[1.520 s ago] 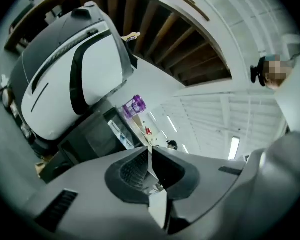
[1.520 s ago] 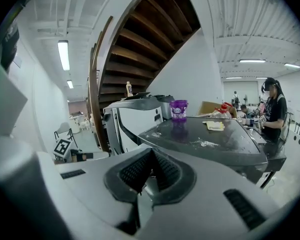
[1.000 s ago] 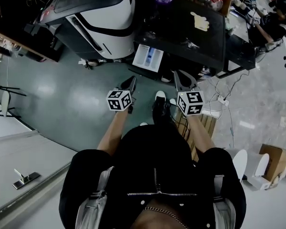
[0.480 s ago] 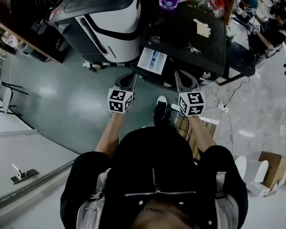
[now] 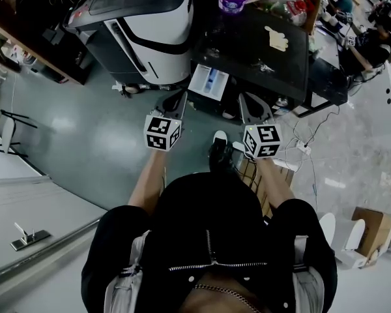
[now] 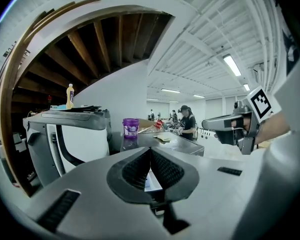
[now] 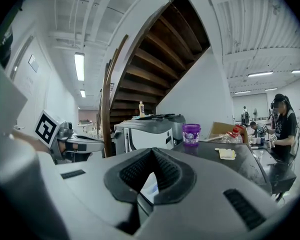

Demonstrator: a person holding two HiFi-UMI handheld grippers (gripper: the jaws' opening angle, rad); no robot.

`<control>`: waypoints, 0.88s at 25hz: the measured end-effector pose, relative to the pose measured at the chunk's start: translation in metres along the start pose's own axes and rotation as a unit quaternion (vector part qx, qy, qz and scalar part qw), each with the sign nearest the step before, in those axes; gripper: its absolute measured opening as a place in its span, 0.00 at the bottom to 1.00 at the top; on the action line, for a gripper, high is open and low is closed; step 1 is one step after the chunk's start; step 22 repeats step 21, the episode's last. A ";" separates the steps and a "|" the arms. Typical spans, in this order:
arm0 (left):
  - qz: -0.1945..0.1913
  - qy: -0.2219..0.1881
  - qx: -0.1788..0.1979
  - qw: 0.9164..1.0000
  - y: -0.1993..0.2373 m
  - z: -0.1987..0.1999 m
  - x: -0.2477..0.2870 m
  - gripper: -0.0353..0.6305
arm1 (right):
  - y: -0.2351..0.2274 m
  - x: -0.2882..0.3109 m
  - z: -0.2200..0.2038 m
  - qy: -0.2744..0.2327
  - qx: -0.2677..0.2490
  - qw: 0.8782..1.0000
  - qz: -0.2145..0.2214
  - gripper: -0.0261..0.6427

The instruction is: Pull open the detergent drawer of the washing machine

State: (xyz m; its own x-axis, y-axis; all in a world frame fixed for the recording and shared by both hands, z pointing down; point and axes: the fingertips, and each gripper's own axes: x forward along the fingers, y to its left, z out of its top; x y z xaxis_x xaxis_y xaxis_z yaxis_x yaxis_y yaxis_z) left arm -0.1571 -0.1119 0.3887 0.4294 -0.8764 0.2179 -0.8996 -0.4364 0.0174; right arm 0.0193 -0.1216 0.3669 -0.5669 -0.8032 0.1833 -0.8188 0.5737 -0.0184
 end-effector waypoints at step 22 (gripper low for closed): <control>-0.003 0.001 -0.008 1.000 0.000 -0.004 0.008 0.08 | -0.012 0.004 -0.003 0.002 0.002 1.000 -0.007 0.04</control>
